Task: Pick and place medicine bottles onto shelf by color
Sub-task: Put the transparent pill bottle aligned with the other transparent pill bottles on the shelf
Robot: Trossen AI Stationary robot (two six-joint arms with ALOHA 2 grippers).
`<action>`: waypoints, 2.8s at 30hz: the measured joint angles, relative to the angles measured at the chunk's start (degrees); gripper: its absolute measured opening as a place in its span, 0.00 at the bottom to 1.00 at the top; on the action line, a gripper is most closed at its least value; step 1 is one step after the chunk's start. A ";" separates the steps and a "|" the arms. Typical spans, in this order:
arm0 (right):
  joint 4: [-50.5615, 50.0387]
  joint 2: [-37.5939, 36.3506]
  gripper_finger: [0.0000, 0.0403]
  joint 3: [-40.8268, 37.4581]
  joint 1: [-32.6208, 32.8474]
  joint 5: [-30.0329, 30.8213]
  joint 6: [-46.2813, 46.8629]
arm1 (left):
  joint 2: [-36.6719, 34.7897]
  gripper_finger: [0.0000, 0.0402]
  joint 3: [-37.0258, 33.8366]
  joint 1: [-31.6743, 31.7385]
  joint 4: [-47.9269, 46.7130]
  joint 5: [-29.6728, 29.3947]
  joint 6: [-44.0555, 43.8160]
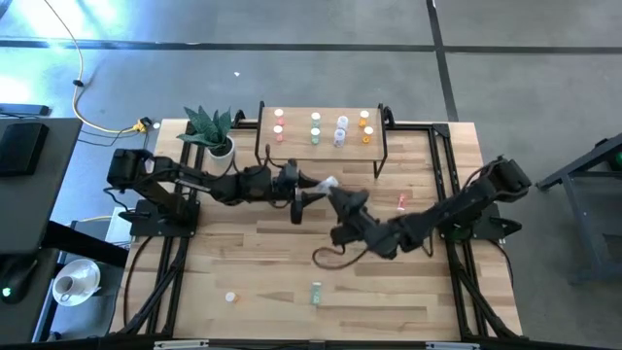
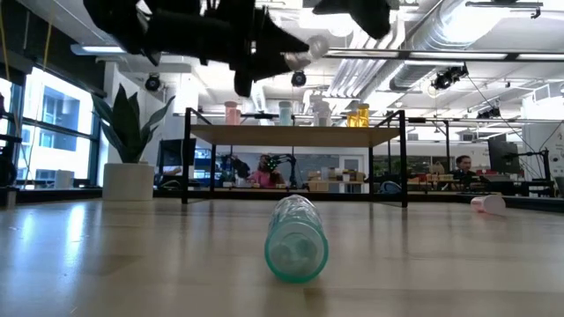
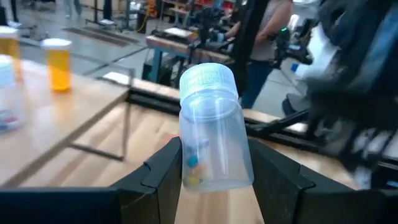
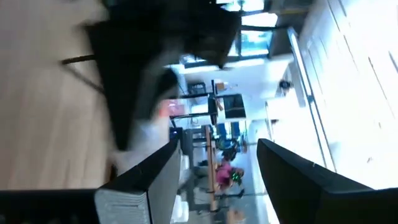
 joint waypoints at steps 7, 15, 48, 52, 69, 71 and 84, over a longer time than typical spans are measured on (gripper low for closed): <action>2.10 -7.95 0.51 0.00 -4.75 -1.10 6.41 | -0.31 0.38 -0.09 5.67 0.08 7.14 1.01; 2.06 -13.97 0.51 0.00 -9.08 -1.31 17.74 | -0.31 0.38 -0.09 7.53 2.87 12.01 2.02; -23.18 -26.08 0.51 0.00 -16.05 -48.26 72.85 | -0.24 0.38 -0.16 1.65 3.11 15.09 9.45; -29.07 -28.77 0.51 0.02 -16.05 -53.88 78.23 | -0.24 0.38 -0.18 -0.69 4.57 15.05 10.62; -34.84 -22.44 0.51 0.02 -13.57 -66.39 69.49 | -0.24 0.38 -0.18 -10.24 6.97 6.93 16.20; -34.72 -21.44 0.51 0.02 -13.12 -67.02 69.45 | -0.24 0.38 -0.18 -10.42 6.96 6.18 15.90; -32.11 -17.76 0.51 0.02 -12.58 -66.12 69.99 | -0.24 0.38 -0.18 -10.63 6.91 2.64 14.48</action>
